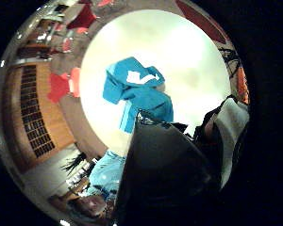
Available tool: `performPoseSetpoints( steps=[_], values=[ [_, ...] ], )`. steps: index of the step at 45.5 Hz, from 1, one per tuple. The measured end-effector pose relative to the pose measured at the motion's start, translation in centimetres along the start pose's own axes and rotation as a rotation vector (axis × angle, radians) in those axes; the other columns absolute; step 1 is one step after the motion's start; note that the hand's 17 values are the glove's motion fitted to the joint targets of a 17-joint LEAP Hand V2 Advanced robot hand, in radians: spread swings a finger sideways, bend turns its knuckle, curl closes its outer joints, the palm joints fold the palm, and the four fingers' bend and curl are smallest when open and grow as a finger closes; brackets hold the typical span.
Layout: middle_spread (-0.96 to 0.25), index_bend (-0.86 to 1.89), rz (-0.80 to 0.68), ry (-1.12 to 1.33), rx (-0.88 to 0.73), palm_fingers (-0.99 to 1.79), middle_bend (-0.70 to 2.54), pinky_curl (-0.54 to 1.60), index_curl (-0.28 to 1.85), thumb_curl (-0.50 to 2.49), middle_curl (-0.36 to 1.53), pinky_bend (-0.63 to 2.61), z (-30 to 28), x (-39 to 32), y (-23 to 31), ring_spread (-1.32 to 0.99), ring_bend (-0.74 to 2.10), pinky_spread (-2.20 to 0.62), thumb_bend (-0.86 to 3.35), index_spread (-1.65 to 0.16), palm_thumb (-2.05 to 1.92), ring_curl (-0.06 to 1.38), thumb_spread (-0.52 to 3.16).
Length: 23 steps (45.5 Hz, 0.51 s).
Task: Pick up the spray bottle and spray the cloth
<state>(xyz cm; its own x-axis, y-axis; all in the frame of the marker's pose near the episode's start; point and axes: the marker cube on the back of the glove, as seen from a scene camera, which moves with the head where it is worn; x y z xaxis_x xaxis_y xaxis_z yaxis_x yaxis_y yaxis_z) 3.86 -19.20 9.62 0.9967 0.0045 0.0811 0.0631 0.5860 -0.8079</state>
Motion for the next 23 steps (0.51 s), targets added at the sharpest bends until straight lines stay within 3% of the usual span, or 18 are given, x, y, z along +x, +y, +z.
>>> performPoseSetpoints(
  steps=[11, 23],
  values=[
    [-0.13, 0.47, 0.03, 0.086, -0.13, 1.41, 0.6, 0.38, 0.53, 0.8, 0.5, 0.33, 3.8, -2.2, -1.1, -0.18, 0.61, -0.21, -0.03, -0.2, 0.87, 0.45, 0.27],
    [-0.13, 0.48, 0.019, 0.126, -0.138, 1.4, 0.6, 0.38, 0.53, 0.81, 0.5, 0.34, 4.2, -2.5, -1.2, -0.18, 0.62, -0.22, -0.03, -0.2, 0.86, 0.45, 0.26]
  ],
)
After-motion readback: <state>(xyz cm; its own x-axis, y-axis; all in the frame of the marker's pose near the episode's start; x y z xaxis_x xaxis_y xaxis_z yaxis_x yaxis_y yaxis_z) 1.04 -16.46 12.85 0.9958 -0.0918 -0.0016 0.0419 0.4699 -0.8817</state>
